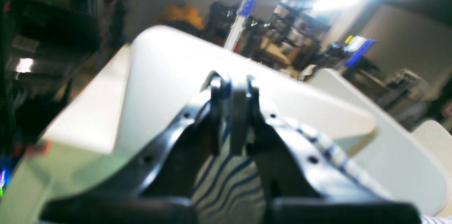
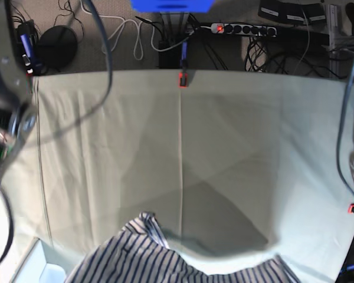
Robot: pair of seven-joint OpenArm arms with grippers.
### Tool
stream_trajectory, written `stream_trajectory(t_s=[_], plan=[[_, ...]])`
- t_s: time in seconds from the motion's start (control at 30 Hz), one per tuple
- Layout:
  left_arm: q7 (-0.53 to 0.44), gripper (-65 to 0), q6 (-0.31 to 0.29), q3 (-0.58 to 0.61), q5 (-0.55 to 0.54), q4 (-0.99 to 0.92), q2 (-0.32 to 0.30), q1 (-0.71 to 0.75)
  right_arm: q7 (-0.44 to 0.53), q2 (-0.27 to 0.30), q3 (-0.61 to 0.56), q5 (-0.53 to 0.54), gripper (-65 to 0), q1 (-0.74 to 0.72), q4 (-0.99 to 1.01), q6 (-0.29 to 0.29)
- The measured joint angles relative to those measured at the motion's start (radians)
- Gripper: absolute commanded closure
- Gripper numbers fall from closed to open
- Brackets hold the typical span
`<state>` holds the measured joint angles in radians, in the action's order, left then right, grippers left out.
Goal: Layout the t-shirt on the table in an organized manner, then fold the t-shirt properly
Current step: 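Lift the shirt with both grippers and swing it up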
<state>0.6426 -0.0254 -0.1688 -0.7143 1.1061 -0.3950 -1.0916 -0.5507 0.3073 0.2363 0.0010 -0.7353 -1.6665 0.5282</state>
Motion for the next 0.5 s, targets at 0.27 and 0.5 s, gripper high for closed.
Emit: stream_trajectory(t_s=[0.27,0.5], plan=[[0.062,-0.3,-0.001,-0.199,-0.004,0.303,-0.026,0.558,0.087,-0.1,0.091,0.101,0.0,0.584,-0.224,0.002],[0.074,-0.3,-0.008,-0.395,-0.004,0.432,0.079,1.049,0.309,-0.229,0.124,0.085,0.0,0.963,-0.187,0.002]])
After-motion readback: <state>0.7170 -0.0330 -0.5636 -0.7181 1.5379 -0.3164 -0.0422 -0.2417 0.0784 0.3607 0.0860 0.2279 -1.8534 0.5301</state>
